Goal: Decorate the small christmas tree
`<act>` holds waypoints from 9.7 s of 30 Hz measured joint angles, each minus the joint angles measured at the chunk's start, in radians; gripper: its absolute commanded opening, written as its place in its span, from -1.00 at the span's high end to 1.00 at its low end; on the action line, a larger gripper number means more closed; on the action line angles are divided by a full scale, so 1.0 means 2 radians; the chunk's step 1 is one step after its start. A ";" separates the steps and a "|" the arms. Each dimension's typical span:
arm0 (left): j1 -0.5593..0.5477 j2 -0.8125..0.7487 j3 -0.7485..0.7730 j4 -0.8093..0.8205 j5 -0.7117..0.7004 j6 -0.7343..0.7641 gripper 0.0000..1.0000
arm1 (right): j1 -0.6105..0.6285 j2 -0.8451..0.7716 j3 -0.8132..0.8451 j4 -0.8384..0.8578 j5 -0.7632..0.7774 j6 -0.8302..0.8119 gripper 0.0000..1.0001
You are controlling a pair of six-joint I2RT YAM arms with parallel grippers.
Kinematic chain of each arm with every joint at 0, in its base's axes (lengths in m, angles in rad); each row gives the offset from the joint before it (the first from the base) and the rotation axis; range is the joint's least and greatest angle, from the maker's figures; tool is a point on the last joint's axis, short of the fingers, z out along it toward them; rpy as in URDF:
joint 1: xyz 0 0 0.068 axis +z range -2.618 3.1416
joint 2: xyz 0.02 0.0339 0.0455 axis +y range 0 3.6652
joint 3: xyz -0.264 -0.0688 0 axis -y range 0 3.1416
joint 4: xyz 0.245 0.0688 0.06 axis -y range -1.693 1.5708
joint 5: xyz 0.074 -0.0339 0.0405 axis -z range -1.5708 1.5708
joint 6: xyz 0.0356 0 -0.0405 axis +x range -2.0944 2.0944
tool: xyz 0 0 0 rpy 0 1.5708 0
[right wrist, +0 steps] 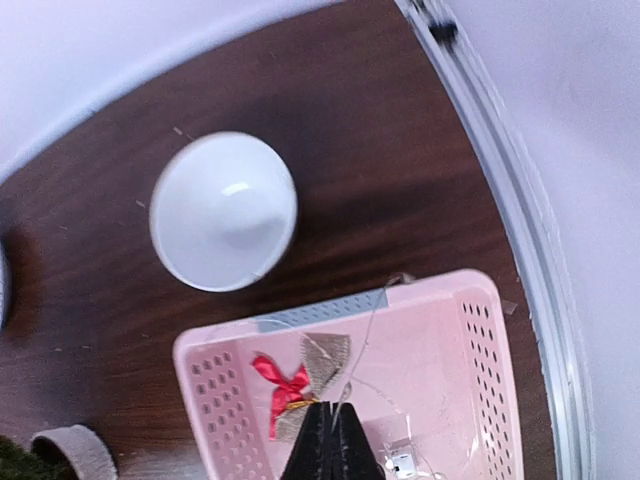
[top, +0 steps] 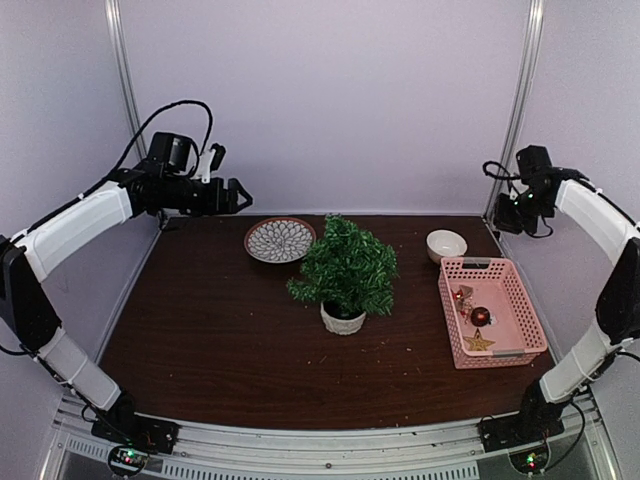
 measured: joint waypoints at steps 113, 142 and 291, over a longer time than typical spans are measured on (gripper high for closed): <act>-0.129 0.316 0.120 -0.050 -0.153 -0.188 -0.34 | 0.211 -0.054 0.427 -0.247 -0.167 -0.200 1.00; -0.136 0.440 0.260 -0.049 -0.236 -0.168 0.69 | 0.211 -0.044 0.429 -0.248 -0.166 -0.201 1.00; -0.307 0.140 0.396 -0.004 0.097 0.272 1.00 | 0.330 -0.035 0.383 -0.184 -0.367 -0.173 -0.30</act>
